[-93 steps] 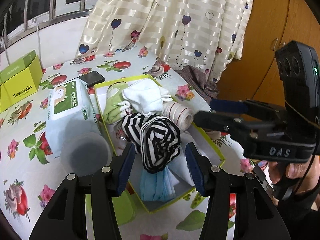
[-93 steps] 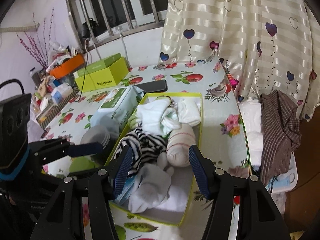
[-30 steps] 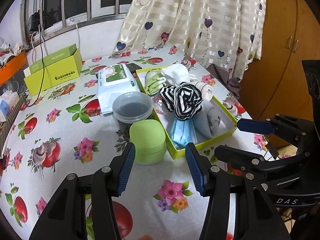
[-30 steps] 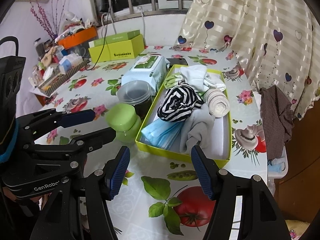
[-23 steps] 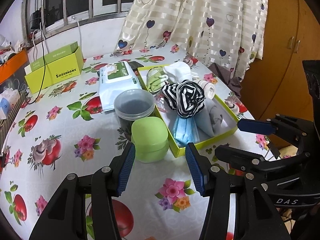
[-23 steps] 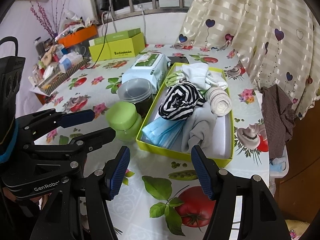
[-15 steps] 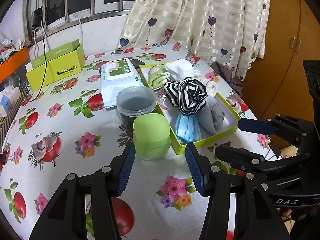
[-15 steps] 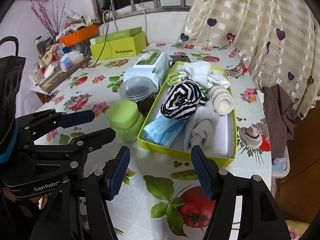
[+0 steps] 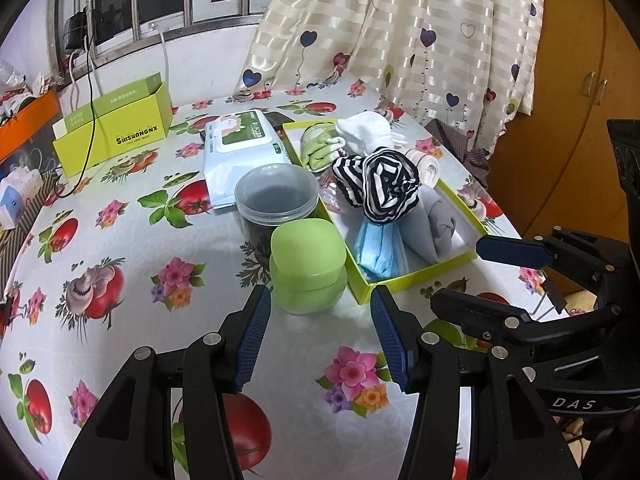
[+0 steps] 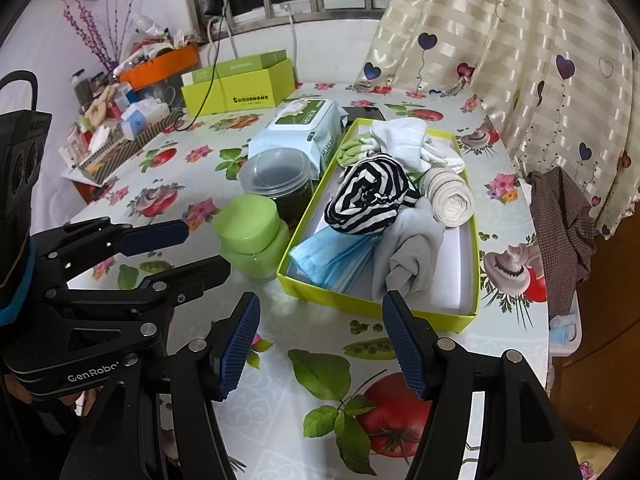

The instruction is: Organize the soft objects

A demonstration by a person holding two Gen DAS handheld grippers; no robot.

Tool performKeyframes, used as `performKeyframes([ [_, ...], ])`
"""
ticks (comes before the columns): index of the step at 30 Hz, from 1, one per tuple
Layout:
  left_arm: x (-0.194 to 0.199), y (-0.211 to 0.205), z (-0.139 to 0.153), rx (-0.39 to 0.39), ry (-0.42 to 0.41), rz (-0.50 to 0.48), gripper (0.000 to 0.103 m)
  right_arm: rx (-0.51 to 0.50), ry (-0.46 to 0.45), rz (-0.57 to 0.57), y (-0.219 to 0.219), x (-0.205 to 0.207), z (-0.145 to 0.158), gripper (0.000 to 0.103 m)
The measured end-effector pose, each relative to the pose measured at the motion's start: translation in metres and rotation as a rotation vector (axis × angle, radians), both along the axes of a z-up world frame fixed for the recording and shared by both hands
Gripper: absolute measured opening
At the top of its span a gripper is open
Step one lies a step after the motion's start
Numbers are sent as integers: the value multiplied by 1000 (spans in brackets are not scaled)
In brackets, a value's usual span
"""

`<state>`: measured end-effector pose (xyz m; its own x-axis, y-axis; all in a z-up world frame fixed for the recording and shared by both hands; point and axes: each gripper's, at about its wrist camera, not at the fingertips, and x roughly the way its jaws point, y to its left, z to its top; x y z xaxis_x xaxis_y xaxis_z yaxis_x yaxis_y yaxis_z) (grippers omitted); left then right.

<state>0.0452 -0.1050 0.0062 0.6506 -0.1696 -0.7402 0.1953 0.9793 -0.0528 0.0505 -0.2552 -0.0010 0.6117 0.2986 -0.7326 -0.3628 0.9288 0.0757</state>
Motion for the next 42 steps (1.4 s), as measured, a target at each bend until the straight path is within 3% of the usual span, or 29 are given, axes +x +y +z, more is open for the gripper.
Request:
performKeyframes([
  [42, 4, -2, -6, -2, 21, 1, 52, 0, 3, 3, 0, 2, -4, 64],
])
